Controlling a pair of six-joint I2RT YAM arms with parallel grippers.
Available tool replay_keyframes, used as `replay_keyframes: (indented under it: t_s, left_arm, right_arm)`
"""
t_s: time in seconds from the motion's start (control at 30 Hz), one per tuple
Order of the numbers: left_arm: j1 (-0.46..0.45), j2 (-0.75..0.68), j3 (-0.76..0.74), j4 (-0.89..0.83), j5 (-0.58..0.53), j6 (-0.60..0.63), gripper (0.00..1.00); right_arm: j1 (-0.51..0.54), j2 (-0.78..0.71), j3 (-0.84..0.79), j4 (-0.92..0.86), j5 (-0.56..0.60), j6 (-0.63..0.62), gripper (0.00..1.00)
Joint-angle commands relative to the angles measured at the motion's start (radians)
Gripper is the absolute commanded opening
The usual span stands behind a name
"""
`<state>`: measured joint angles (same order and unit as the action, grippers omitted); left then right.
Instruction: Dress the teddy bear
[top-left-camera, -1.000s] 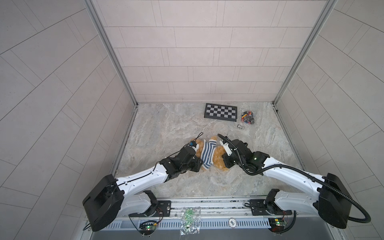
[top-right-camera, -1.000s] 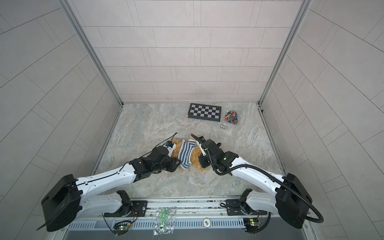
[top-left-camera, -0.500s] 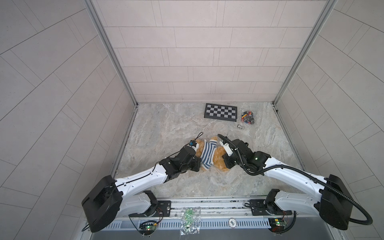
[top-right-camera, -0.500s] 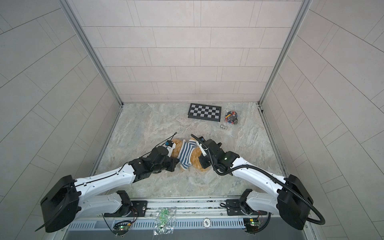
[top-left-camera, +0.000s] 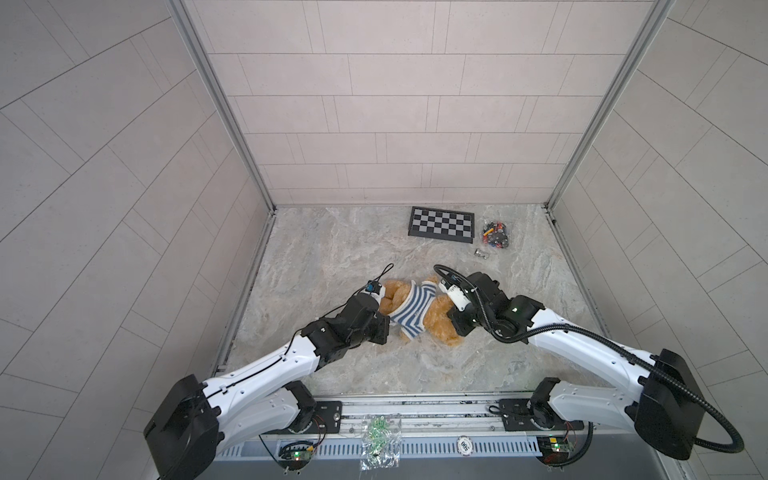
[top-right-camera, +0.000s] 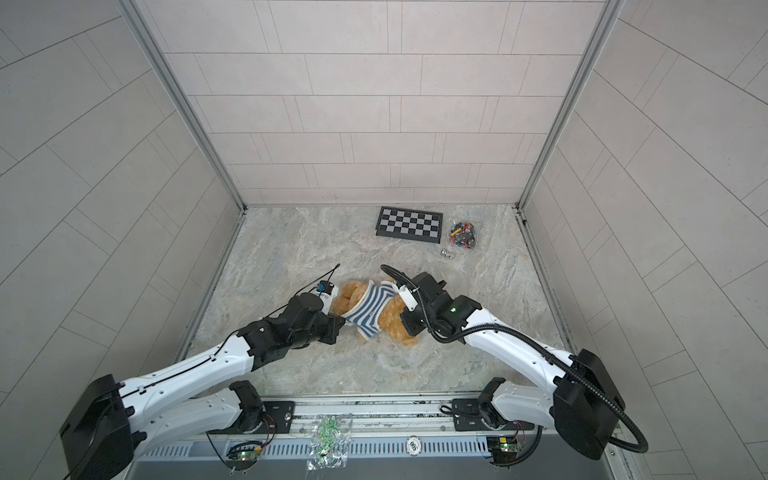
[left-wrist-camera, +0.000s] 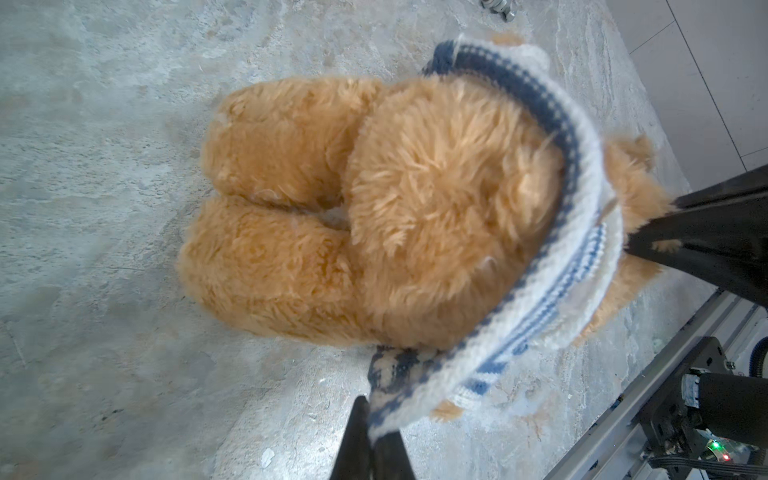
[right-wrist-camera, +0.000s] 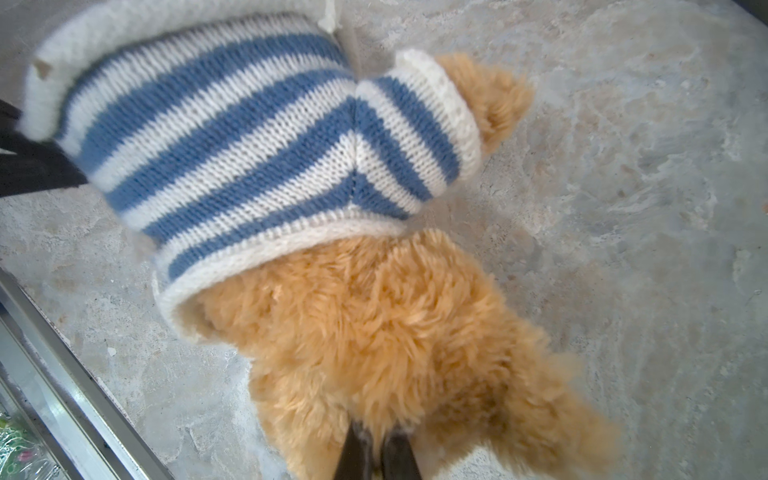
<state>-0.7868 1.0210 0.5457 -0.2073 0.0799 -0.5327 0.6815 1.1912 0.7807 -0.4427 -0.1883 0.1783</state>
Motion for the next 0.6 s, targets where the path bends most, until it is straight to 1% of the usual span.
replay_keyframes:
  t_s: [0.0, 0.13, 0.17, 0.33, 0.43, 0.57]
  left_arm:
    - [-0.011, -0.016, 0.015, -0.052, -0.011, 0.029, 0.0]
    - [-0.056, -0.004, 0.06, -0.023, 0.048, 0.039, 0.0]
    - [-0.063, -0.002, 0.073, -0.011, 0.075, 0.037, 0.0]
    - [-0.071, -0.015, 0.134, 0.004, 0.167, 0.039, 0.0]
    - [-0.071, -0.012, 0.148, -0.005, 0.161, 0.034, 0.0]
    - [-0.071, 0.013, 0.146, 0.028, 0.154, 0.002, 0.0]
  right_arm:
    - [-0.01, 0.019, 0.038, -0.049, -0.029, -0.044, 0.0]
    - [-0.01, 0.05, 0.068, -0.054, -0.066, -0.021, 0.0]
    - [-0.008, 0.052, 0.072, -0.056, -0.069, -0.012, 0.03]
    - [-0.009, 0.023, 0.067, -0.056, -0.054, -0.018, 0.23]
    - [-0.01, -0.011, 0.057, -0.053, -0.029, -0.036, 0.36]
    - [-0.008, -0.091, 0.037, -0.033, -0.023, -0.05, 0.53]
